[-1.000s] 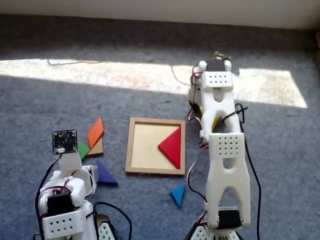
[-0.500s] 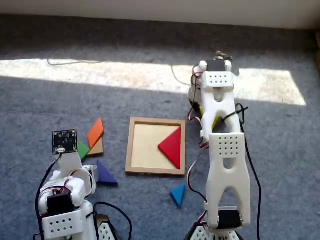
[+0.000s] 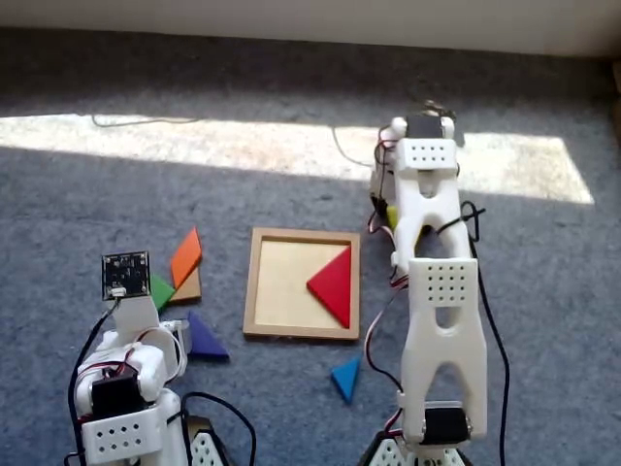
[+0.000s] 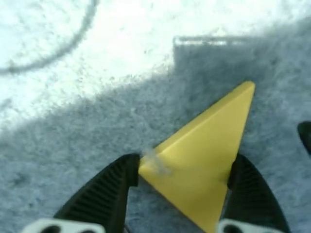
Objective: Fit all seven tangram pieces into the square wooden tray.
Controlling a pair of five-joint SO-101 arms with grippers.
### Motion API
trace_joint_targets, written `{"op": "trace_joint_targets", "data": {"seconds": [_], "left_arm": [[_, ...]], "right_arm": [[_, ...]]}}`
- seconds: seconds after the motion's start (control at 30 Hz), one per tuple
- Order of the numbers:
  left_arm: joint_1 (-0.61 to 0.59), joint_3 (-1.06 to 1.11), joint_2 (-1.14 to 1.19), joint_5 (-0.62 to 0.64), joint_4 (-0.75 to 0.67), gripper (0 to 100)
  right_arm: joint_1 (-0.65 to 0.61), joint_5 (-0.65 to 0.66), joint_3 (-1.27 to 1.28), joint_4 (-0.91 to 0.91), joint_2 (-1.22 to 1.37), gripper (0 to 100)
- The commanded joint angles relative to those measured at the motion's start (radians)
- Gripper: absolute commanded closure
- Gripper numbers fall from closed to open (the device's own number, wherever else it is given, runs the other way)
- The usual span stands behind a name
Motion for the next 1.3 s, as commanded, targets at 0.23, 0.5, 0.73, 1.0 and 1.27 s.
{"op": "trace_joint_targets", "data": {"seconds": [0.23, 0.5, 0.73, 1.0, 1.27], "left_arm": [[-0.008, 0.019, -0.050, 0.003, 0.008, 81], [-0.008, 0.019, -0.050, 0.003, 0.008, 81], [-0.008, 0.019, -0.050, 0.003, 0.008, 81], [-0.008, 0.019, -0.050, 0.003, 0.008, 81], [-0.008, 0.019, -0.050, 0.003, 0.008, 81]], "right_arm": [[0.022, 0.097, -0.203, 0.039, -0.024, 81.1], [-0.031, 0.201, -0.208, 0.041, -0.042, 81.1], [-0.018, 0.198, -0.202, 0.041, -0.136, 80.7], [-0.008, 0.146, -0.205, 0.035, -0.054, 62.5], [0.015, 0.143, -0.209, -0.031, 0.012, 62.2]]}}
